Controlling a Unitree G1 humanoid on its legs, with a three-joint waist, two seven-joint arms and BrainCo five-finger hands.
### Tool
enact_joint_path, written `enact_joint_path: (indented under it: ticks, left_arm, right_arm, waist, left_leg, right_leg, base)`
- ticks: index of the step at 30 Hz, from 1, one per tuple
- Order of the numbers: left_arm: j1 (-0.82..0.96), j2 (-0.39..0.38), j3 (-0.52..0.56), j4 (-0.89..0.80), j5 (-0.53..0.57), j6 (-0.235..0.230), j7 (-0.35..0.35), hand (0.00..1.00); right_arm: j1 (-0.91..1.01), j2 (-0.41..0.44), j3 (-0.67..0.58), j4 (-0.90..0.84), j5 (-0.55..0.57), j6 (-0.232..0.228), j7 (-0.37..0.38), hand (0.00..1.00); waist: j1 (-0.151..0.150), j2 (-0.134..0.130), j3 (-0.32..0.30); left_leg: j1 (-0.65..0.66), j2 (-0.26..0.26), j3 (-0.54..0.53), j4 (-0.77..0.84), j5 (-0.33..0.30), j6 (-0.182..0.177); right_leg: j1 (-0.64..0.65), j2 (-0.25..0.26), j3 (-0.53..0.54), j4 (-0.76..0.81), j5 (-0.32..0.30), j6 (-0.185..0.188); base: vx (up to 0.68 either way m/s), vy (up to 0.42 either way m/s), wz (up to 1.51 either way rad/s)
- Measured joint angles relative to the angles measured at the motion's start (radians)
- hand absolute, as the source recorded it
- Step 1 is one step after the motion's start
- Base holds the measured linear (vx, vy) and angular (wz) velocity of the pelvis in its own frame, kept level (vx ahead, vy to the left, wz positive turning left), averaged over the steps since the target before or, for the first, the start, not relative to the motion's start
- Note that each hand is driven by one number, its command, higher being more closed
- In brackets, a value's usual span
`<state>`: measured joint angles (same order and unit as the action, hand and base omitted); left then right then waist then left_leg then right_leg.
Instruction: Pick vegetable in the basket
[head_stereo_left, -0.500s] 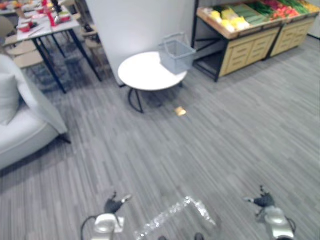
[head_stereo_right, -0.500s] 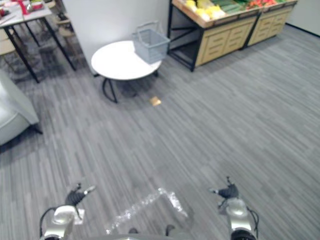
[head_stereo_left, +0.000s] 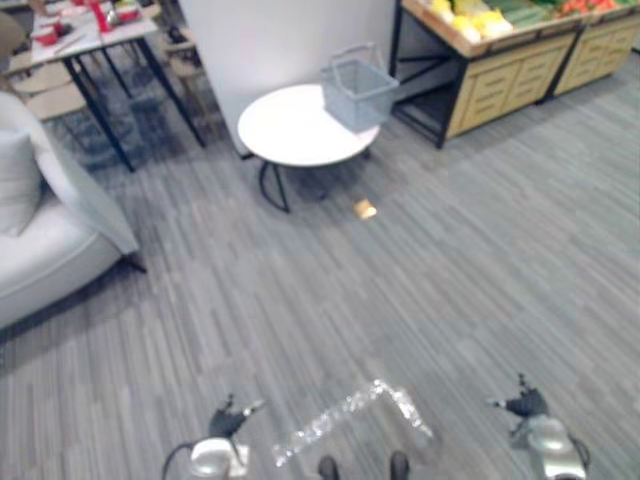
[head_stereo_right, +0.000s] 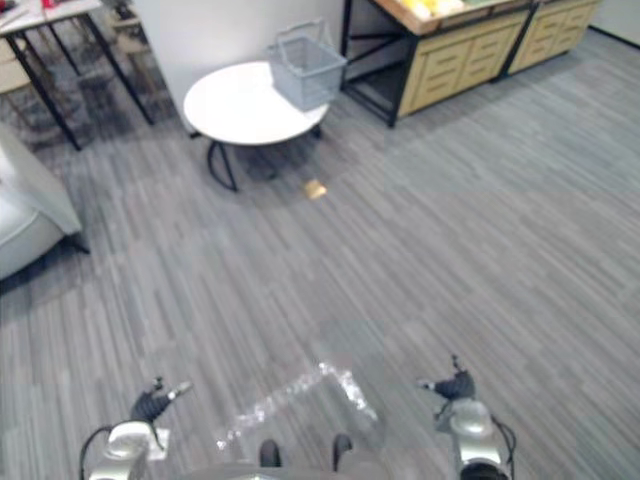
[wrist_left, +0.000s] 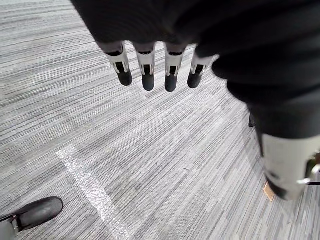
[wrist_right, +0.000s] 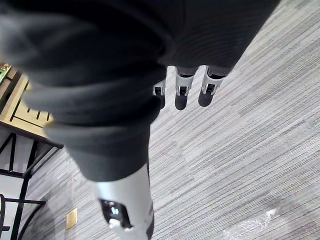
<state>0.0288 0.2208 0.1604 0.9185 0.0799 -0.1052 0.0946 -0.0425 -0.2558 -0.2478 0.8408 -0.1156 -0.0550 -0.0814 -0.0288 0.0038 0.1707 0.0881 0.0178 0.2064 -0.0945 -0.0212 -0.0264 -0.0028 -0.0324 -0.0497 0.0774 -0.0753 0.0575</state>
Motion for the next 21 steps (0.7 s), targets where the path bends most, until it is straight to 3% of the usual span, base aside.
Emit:
enact_joint_path:
  ticks: [4,5,7,8,9,10,11,13,15,16,17,18,19,20,21]
  left_arm:
    - [-0.020,0.000,0.003,0.000,-0.039,0.000,0.002,0.00]
    - [-0.022,0.004,0.006,0.000,-0.039,0.000,0.006,0.00]
    - [-0.015,0.006,0.019,-0.002,-0.039,0.000,0.007,0.00]
    - [-0.011,0.005,0.038,-0.006,-0.039,0.000,0.007,0.00]
    - [0.005,0.004,0.050,-0.008,-0.039,0.002,0.007,0.00]
    - [0.013,0.004,0.050,-0.007,-0.039,0.005,0.008,0.00]
    - [0.017,0.004,0.050,-0.007,-0.039,0.009,0.008,0.00]
    - [0.015,0.001,0.049,-0.008,-0.039,0.008,0.008,0.00]
    - [0.026,-0.010,0.049,-0.008,-0.039,0.006,0.008,0.00]
    - [0.034,-0.015,0.049,-0.007,-0.039,0.005,0.007,0.00]
    - [0.045,-0.017,0.050,-0.005,-0.039,0.005,0.007,0.00]
    - [0.060,-0.018,0.064,-0.001,-0.039,0.005,0.006,0.00]
    - [0.065,-0.026,0.089,0.011,-0.038,0.005,0.006,0.00]
    - [0.065,-0.028,0.090,0.016,-0.038,0.006,0.004,0.00]
    - [0.068,-0.028,0.090,0.025,-0.038,0.008,-0.002,0.00]
  right_arm:
    - [-0.022,0.001,0.000,0.001,0.008,0.000,-0.002,0.00]
    - [-0.020,0.007,0.001,0.001,0.008,-0.001,-0.002,0.00]
    - [-0.013,0.015,0.022,0.000,0.008,-0.001,-0.003,0.00]
    - [-0.014,0.016,0.034,-0.001,0.008,-0.001,-0.002,0.00]
    - [-0.015,0.009,0.042,-0.004,0.008,-0.002,-0.002,0.00]
    - [-0.014,0.003,0.042,-0.005,0.009,-0.002,-0.003,0.00]
    - [-0.011,-0.002,0.038,-0.004,0.010,0.001,-0.008,0.00]
    - [-0.010,-0.007,0.019,-0.003,0.017,0.000,-0.016,0.00]
    - [-0.011,-0.019,0.019,-0.001,0.018,0.000,-0.020,0.00]
    - [-0.010,-0.022,0.020,-0.001,0.018,-0.001,-0.019,0.00]
    - [-0.005,-0.022,0.021,0.000,0.018,-0.001,-0.020,0.00]
    - [0.015,-0.005,0.030,0.013,0.017,-0.002,-0.015,0.00]
    - [0.029,0.014,0.028,0.029,0.015,-0.004,-0.004,0.00]
    - [0.029,0.021,0.027,0.038,0.012,-0.003,0.001,0.00]
    - [0.031,0.037,0.026,0.043,0.007,-0.001,0.001,0.00]
  waist:
    - [0.002,-0.001,0.026]
    - [0.001,-0.011,0.034]
    - [0.004,-0.023,0.052]
    - [0.007,-0.020,0.073]
    - [0.013,-0.004,0.102]
    - [0.018,-0.003,0.116]
    - [0.024,0.008,0.128]
    - [0.033,-0.012,0.137]
    - [0.038,-0.003,0.127]
    - [0.047,0.021,0.114]
    - [0.056,0.027,0.110]
    - [0.067,-0.006,0.098]
    - [0.064,-0.039,0.079]
    - [0.059,-0.048,0.083]
    - [0.054,-0.056,0.087]
  left_leg:
    - [-0.003,0.004,0.008,0.001,-0.006,-0.008]
    - [-0.035,0.012,0.012,0.076,-0.051,-0.021]
    - [-0.150,0.063,0.043,0.363,-0.147,-0.049]
    - [-0.254,0.131,0.065,0.629,-0.162,-0.053]
    - [-0.350,0.194,0.057,0.861,-0.134,-0.046]
    - [-0.384,0.211,0.045,0.927,-0.145,-0.048]
    - [-0.421,0.209,0.040,0.938,-0.175,-0.053]
    - [-0.460,0.166,0.067,0.798,-0.186,-0.052]
    - [-0.482,0.110,0.082,0.468,-0.098,-0.058]
    - [-0.475,0.106,0.074,0.353,-0.049,-0.061]
    - [-0.474,0.105,0.075,0.338,-0.012,-0.042]
    - [-0.467,0.077,0.088,0.388,-0.013,0.014]
    - [-0.456,0.044,0.102,0.426,-0.073,0.043]
    - [-0.438,0.035,0.108,0.441,-0.102,0.049]
    - [-0.391,0.026,0.109,0.463,-0.134,0.065]
  right_leg:
    - [-0.029,0.001,0.002,0.057,-0.038,-0.007]
    - [-0.041,-0.001,0.003,0.086,-0.066,-0.015]
    - [-0.039,0.005,0.012,0.104,-0.102,-0.030]
    - [-0.017,0.030,0.027,0.103,-0.109,-0.042]
    - [0.015,0.059,0.047,0.100,-0.113,-0.060]
    - [0.031,0.068,0.055,0.100,-0.119,-0.067]
    - [0.048,0.066,0.072,0.098,-0.131,-0.067]
    - [0.050,0.034,0.105,0.088,-0.145,-0.060]
    - [0.064,0.001,0.133,0.047,-0.166,-0.032]
    - [0.065,0.001,0.150,0.049,-0.188,-0.019]
    - [0.067,-0.001,0.163,0.062,-0.214,-0.013]
    - [0.066,-0.041,0.182,0.135,-0.274,-0.023]
    - [0.014,-0.069,0.169,0.300,-0.295,0.035]
    - [-0.018,-0.078,0.170,0.408,-0.286,0.078]
    - [-0.057,-0.081,0.177,0.582,-0.237,0.171]
  base:
    - [0.01,-0.009,0.00]
    - [0.03,-0.069,-0.05]
    - [0.03,-0.120,-0.10]
    - [0.08,-0.140,-0.39]
    - [0.12,-0.082,-0.52]
    - [0.21,-0.029,-0.49]
    - [0.19,0.046,-0.33]
    - [0.29,0.094,-0.41]
    - [0.41,0.165,-0.50]
    - [0.46,0.235,-0.50]
    - [0.52,0.279,-0.57]
    - [0.67,0.295,-0.36]
    - [0.59,0.222,-0.20]
    - [0.49,0.145,0.04]
    - [0.49,0.153,0.09]
